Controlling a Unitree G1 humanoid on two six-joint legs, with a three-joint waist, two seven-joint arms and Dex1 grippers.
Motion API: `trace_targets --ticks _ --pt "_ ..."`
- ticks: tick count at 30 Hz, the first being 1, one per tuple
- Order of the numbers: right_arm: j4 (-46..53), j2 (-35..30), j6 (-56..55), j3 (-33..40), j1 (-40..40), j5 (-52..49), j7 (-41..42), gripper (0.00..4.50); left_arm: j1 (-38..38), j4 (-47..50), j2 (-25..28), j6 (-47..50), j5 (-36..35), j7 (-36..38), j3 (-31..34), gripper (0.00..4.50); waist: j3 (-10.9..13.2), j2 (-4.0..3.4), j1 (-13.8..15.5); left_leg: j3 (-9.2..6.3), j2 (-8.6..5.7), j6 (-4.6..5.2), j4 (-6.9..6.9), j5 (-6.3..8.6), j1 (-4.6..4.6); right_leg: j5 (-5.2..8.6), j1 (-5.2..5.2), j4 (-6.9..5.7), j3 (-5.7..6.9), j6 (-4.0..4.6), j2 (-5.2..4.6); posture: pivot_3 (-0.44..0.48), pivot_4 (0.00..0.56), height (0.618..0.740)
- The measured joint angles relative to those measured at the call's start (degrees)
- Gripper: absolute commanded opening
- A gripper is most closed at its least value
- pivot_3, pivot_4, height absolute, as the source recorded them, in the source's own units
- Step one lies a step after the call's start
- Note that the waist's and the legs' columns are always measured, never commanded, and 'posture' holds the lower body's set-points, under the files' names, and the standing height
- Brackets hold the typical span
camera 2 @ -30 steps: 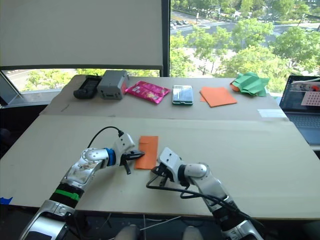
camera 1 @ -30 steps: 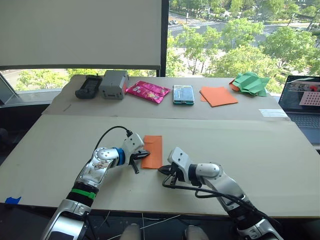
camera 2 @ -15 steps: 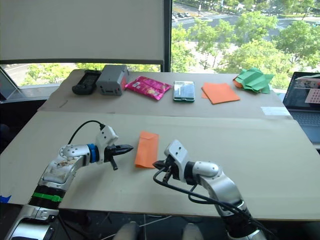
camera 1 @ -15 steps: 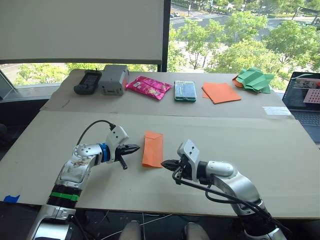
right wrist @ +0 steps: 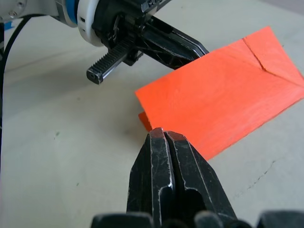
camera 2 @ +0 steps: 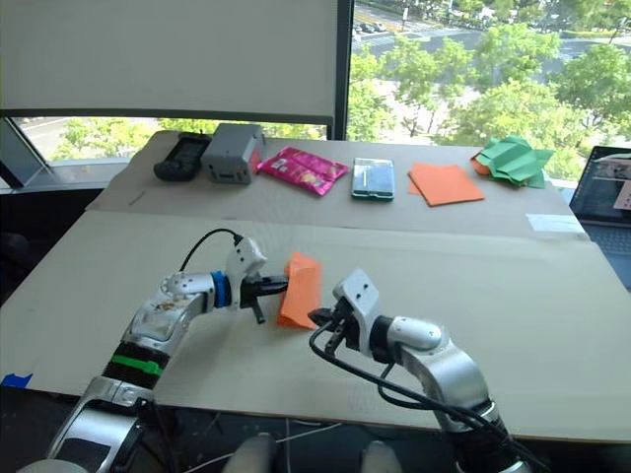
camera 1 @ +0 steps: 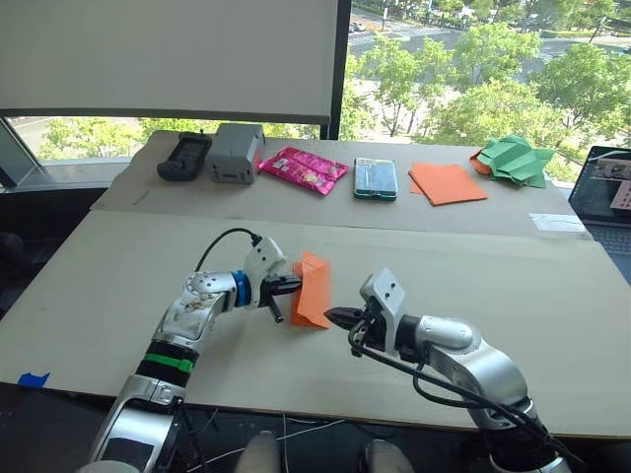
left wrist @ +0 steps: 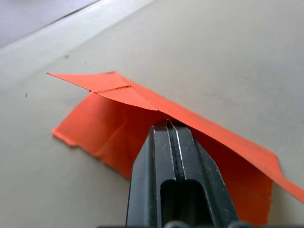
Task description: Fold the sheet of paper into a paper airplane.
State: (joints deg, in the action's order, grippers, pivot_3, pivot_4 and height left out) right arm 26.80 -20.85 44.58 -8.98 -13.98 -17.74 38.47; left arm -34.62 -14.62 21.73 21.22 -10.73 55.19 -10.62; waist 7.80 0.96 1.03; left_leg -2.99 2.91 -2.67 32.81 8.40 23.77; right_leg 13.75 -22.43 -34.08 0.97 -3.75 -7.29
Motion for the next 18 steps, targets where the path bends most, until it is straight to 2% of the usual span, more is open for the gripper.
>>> trace_targets --ticks 4,9,13,18 --pt "0.13 1.97 1.37 3.86 -4.82 -3.22 -2.43 0.04 -2.55 -3.69 -3.26 -2.52 1.61 0.47 -2.64 0.00 -0.04 -0.07 -0.54 -0.02 0.00 0.08 0.00 -0.05 -0.15 -0.05 0.18 -0.04 -0.02 -0.06 0.02 0.000 0.150 0.702" --pt "-3.50 2.32 3.11 0.91 -9.33 -0.23 -7.84 0.04 -2.57 -6.59 -4.14 -4.37 3.66 0.49 -4.56 0.00 -0.04 -0.07 -0.62 -0.05 0.01 0.36 -0.05 -0.22 -0.13 -0.06 0.10 -0.06 -0.01 -0.04 0.06 0.000 0.150 0.702" --pt "-6.43 0.90 3.70 -3.63 -9.21 3.28 -9.51 0.04 -2.53 -6.44 -3.69 -4.72 3.67 0.52 -4.27 0.00 -0.04 -0.08 -0.32 -0.02 0.00 0.34 -0.02 -0.20 -0.05 -0.06 0.12 -0.01 -0.03 -0.04 0.05 0.000 0.150 0.702" --pt "-11.84 -1.30 3.63 -6.19 -6.79 7.71 -11.82 0.04 0.28 -5.22 0.10 -4.74 3.86 0.70 -3.79 0.00 -0.05 -0.09 -0.42 -0.02 -0.01 0.34 0.00 -0.21 -0.06 -0.06 0.14 -0.04 -0.06 -0.04 0.05 0.000 0.150 0.702"
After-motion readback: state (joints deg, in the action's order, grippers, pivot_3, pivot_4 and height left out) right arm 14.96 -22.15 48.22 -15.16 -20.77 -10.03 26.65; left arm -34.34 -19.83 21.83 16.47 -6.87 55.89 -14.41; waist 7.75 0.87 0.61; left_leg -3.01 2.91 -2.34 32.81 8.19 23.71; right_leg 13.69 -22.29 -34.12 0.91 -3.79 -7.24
